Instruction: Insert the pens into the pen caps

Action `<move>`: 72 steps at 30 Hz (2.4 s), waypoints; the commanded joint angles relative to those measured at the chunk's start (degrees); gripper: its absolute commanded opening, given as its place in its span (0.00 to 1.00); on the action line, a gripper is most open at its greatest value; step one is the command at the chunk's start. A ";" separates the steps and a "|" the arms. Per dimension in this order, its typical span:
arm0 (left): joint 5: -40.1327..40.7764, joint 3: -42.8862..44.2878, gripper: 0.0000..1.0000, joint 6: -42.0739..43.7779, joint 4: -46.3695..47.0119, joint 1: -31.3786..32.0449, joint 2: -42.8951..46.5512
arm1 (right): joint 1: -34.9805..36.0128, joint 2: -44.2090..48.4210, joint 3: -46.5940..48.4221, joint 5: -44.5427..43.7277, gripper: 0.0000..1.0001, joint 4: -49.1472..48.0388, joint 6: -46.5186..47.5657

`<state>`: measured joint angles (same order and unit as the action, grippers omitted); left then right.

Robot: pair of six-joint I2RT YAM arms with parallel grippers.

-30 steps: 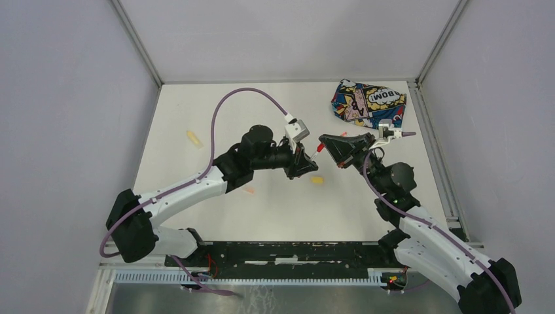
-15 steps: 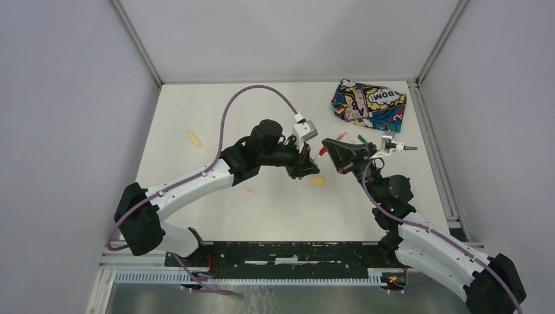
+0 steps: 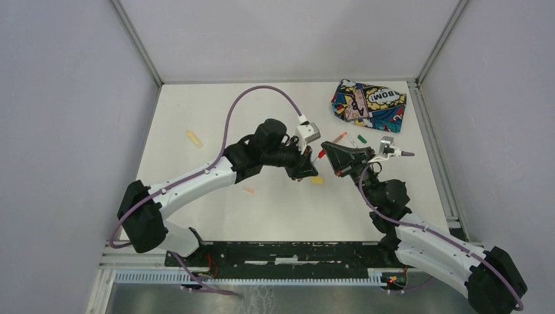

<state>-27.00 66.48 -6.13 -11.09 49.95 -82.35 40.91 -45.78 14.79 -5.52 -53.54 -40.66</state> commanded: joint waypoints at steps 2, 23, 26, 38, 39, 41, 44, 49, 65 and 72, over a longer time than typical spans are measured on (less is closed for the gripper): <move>5.08 5.30 0.02 1.43 26.36 -1.72 4.93 | 4.00 -0.53 1.15 16.25 0.00 20.39 2.77; -0.86 -2.91 0.02 3.32 21.38 -1.70 6.50 | 0.90 7.70 18.04 12.66 0.43 30.21 14.96; -1.20 -3.17 0.02 3.40 21.38 -1.73 6.66 | 0.79 7.79 18.09 11.89 0.44 31.36 15.44; 11.43 -3.77 0.02 2.35 13.94 -1.82 5.85 | 0.62 9.78 18.06 -1.86 0.47 45.38 21.93; 13.23 -4.31 0.02 1.86 12.92 -1.85 5.76 | 0.67 9.83 17.83 -3.34 0.48 47.05 22.49; 17.08 -5.61 0.02 0.40 11.30 -2.07 5.59 | 0.64 8.67 18.20 -6.59 0.50 51.77 23.17; 22.55 -7.12 0.02 -1.96 6.52 -2.77 4.37 | 0.65 5.62 18.53 -8.36 0.52 57.78 23.33; 26.31 -7.39 0.02 -6.97 0.06 -6.62 -1.51 | 0.58 1.39 16.94 -7.13 0.53 59.34 22.66; 36.89 2.05 0.03 -9.63 -12.57 -12.83 -20.57 | 0.64 -7.19 14.57 3.86 0.62 61.98 25.56; 35.21 2.74 0.08 -10.22 -11.14 -14.49 -23.96 | 0.67 -8.42 15.31 6.77 0.65 62.98 26.11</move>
<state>8.38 66.87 -12.86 -23.05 36.14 -104.86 41.58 -53.78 29.02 -1.45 9.19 -15.77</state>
